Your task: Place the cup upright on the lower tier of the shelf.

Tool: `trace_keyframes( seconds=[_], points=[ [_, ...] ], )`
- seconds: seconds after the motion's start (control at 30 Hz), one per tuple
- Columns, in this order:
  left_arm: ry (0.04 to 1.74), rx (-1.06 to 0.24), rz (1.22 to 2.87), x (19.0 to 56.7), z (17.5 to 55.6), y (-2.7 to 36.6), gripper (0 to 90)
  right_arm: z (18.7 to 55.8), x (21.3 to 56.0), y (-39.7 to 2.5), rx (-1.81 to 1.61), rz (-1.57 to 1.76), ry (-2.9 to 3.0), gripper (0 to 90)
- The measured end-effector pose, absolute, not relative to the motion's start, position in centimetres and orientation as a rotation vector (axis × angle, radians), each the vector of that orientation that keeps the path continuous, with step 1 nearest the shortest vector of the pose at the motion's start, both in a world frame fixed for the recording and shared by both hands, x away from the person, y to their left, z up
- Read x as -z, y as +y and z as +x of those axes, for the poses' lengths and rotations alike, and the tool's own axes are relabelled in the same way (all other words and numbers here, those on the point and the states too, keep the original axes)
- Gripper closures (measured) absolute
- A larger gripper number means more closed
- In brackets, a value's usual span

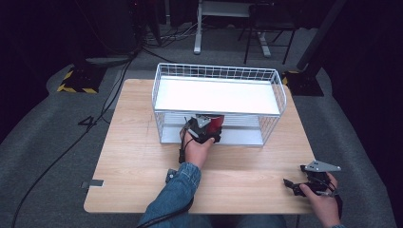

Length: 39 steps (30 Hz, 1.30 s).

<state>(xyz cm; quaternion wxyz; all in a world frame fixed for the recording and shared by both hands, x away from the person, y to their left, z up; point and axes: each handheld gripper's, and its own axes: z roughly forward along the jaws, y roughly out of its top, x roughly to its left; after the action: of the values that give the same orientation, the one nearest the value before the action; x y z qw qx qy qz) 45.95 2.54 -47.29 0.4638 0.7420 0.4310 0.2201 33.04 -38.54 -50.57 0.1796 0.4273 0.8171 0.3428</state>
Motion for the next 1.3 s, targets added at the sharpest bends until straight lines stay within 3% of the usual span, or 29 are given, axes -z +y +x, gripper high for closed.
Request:
trace_keyframes(
  seconds=[0.47,0.67,1.3],
  points=[
    [1.102,-0.485,1.809,48.4,47.4,2.8,16.7,33.0,50.6,-38.5,-0.969,1.208,2.309,2.0],
    [1.085,-0.514,1.861,48.4,47.3,2.5,16.0,33.0,50.6,-38.5,-0.969,1.208,2.309,2.0],
    [1.096,-0.458,1.806,47.8,45.6,3.8,15.5,33.0,50.6,-38.5,-0.968,1.208,2.309,2.0]
  ],
)
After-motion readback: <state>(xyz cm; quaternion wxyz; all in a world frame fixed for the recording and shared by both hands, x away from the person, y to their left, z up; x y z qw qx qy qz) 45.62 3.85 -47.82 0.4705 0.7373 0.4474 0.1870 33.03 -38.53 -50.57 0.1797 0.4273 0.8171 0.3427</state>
